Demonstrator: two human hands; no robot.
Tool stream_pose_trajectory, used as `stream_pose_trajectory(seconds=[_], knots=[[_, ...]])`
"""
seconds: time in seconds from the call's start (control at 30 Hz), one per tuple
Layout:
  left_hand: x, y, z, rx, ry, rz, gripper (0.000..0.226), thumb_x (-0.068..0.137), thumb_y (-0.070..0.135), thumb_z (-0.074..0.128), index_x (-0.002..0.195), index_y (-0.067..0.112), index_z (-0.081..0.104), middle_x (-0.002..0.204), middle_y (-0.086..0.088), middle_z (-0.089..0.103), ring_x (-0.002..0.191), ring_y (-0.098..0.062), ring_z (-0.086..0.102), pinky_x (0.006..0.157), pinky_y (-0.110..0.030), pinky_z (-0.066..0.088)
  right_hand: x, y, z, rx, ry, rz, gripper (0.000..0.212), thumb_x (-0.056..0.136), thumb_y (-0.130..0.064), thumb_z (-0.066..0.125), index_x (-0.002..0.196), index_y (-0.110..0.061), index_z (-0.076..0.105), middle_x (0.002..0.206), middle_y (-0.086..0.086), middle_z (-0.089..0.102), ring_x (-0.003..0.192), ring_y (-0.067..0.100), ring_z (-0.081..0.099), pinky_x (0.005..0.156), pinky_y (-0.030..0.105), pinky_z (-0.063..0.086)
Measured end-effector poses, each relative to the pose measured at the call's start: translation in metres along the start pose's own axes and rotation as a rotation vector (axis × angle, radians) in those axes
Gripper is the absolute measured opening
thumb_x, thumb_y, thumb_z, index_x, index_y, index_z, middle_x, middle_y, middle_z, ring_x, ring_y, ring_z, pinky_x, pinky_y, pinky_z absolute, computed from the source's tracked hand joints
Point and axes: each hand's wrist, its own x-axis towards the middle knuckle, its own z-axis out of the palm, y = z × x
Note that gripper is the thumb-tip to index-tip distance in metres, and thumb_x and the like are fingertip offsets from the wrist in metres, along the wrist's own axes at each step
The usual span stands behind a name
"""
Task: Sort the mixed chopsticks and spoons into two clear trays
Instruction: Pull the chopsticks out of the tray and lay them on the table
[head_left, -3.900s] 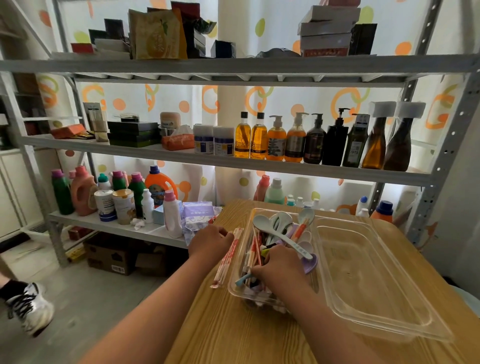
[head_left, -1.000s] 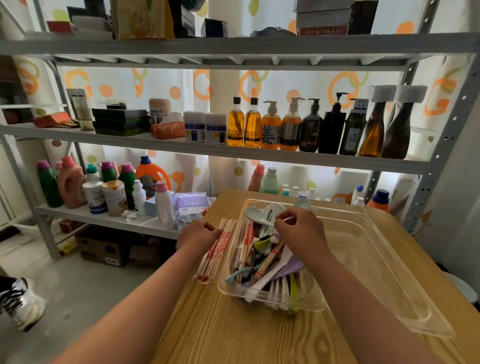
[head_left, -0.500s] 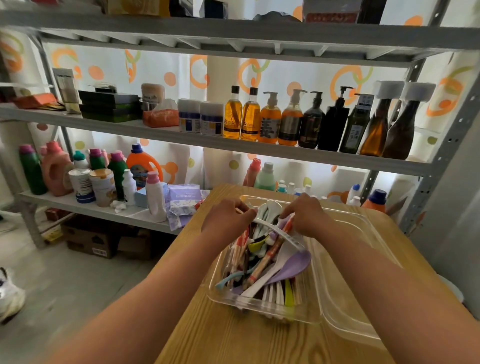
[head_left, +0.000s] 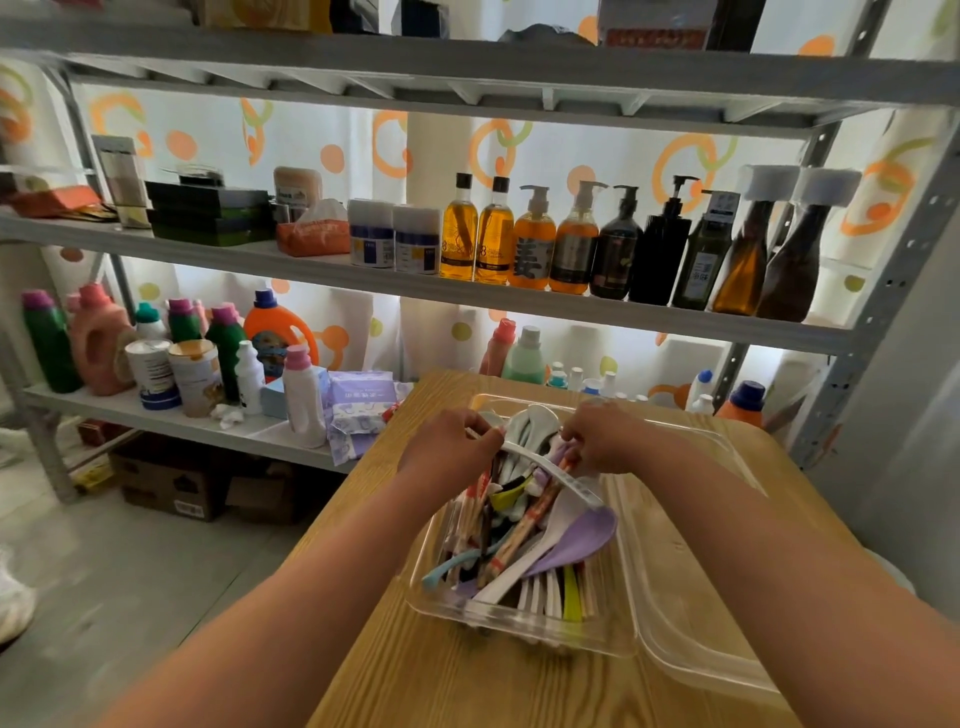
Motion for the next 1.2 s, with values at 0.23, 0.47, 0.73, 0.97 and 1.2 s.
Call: stream_pose_trajectory(seconds=[0.23,0.47,0.73,0.97,1.2], knots=[[-0.001,-0.007,-0.008,-0.007,-0.006,-0.033,0.019,0.093,0.040,0.053,0.085,0.025,0.061,0.081,0.008,0.062,0.079,-0.010,0.059,0.068,-0.026,0.044,-0.006,0.003,-0.008,0.073,0.008,0.007,0.025,0.088,-0.018,0.063,0.112,-0.013,0.066,0.112,0.006,0.064,0.100,0.017,0.055,0.084,0.024,0.043],[-0.003,-0.002,-0.012,-0.009,0.003,-0.026,0.018,0.093,0.040,0.053,0.085,0.026,0.061,0.088,0.004,0.067,0.084,-0.014,0.062,0.078,-0.032,0.052,-0.018,0.007,-0.009,0.105,0.038,-0.002,0.021,0.091,-0.021,0.058,0.111,-0.016,0.058,0.122,0.005,0.054,0.108,0.018,0.048,0.083,0.022,0.034],[-0.016,0.013,-0.009,-0.029,0.021,0.029,0.013,0.093,0.032,0.055,0.085,0.024,0.062,0.073,0.009,0.060,0.066,-0.006,0.058,0.058,-0.022,0.044,-0.028,0.014,-0.002,0.339,0.188,0.062,0.019,0.088,-0.017,0.062,0.106,-0.014,0.063,0.118,0.007,0.058,0.099,0.015,0.048,0.087,0.026,0.042],[-0.020,0.020,-0.007,-0.032,0.013,0.044,0.018,0.093,0.031,0.055,0.095,0.018,0.067,0.076,0.008,0.060,0.070,-0.008,0.057,0.064,-0.024,0.046,-0.039,0.015,0.006,0.774,0.557,0.297,0.029,0.080,-0.006,0.071,0.108,-0.007,0.062,0.116,0.015,0.058,0.097,0.021,0.053,0.080,0.024,0.045],[-0.020,0.025,-0.001,-0.051,-0.007,0.043,0.013,0.090,0.035,0.056,0.083,0.026,0.063,0.082,0.004,0.065,0.077,-0.015,0.062,0.076,-0.032,0.053,-0.048,0.001,0.006,1.395,0.668,0.404,0.070,0.076,-0.004,0.074,0.136,-0.012,0.039,0.120,0.004,0.042,0.108,0.022,0.048,0.093,0.035,0.045]])
